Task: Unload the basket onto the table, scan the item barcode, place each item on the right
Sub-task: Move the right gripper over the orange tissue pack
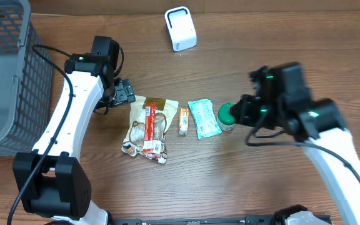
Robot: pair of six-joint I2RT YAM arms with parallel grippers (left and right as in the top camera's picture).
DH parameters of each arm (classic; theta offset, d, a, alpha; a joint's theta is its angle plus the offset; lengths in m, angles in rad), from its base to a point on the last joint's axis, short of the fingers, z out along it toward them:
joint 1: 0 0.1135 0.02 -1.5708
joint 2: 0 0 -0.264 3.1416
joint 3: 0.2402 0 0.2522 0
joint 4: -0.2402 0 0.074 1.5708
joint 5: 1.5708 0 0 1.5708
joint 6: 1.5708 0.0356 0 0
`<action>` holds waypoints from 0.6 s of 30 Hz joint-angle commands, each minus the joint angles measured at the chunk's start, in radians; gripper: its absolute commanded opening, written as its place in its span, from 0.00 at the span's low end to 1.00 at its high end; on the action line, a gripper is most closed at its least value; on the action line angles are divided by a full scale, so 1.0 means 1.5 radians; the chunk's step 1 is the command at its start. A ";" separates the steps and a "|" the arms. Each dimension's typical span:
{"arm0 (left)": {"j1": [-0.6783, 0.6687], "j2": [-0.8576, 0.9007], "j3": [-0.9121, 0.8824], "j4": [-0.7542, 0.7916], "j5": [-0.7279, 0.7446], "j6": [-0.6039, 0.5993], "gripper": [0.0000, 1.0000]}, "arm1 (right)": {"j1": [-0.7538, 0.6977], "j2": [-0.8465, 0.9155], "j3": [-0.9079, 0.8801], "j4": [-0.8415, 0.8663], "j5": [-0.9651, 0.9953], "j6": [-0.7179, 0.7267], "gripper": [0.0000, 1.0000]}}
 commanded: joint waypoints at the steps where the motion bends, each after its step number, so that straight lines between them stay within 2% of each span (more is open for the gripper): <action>1: 0.002 0.001 0.014 0.001 -0.008 0.000 1.00 | 0.065 0.057 0.014 0.019 0.104 0.078 0.04; 8: 0.002 0.001 0.014 0.001 -0.008 0.000 1.00 | 0.168 0.207 0.014 0.123 0.205 0.089 0.04; 13: 0.002 0.001 0.014 0.001 -0.008 0.000 1.00 | 0.189 0.299 0.014 0.174 0.204 0.089 0.04; 18: 0.002 0.001 0.014 0.001 -0.008 0.000 1.00 | 0.191 0.334 0.014 0.187 0.188 0.089 0.04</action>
